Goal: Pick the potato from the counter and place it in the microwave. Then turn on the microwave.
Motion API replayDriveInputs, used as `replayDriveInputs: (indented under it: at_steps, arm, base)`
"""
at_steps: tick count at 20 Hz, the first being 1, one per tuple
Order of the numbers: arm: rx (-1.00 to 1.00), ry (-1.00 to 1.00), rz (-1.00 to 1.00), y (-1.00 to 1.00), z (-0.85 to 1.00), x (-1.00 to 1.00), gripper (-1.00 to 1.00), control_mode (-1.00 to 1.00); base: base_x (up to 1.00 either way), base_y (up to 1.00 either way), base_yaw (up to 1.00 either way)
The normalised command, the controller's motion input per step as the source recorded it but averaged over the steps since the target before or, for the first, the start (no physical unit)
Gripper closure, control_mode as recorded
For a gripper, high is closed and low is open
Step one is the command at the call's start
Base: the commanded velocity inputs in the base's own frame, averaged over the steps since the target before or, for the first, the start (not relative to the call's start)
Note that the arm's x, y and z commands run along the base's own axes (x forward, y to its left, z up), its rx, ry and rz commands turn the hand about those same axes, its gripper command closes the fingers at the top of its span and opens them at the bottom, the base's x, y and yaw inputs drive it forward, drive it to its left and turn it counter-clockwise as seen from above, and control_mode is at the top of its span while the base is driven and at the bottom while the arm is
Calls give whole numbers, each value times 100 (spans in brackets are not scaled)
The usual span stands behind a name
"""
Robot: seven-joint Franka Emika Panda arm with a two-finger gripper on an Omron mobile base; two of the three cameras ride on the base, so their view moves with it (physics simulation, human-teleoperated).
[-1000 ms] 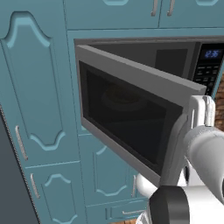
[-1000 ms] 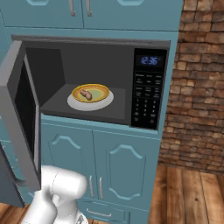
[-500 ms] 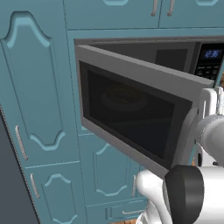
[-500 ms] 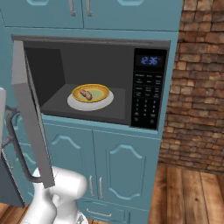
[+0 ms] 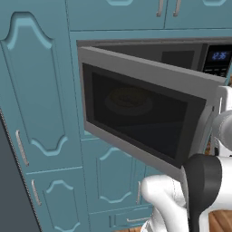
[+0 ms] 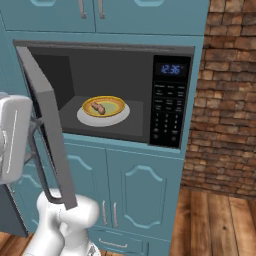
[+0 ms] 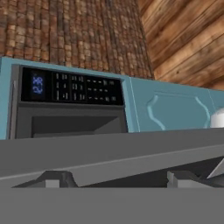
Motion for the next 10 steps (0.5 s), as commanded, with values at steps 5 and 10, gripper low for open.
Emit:
replayDriveInputs:
  at_steps: [5, 10]
  arm:
    - [0, 0, 2, -7, -16, 59, -100, -100]
    - [0, 0, 3, -4, -10, 60, -100, -100]
  base:
    - [0, 0, 0]
    - [0, 0, 0]
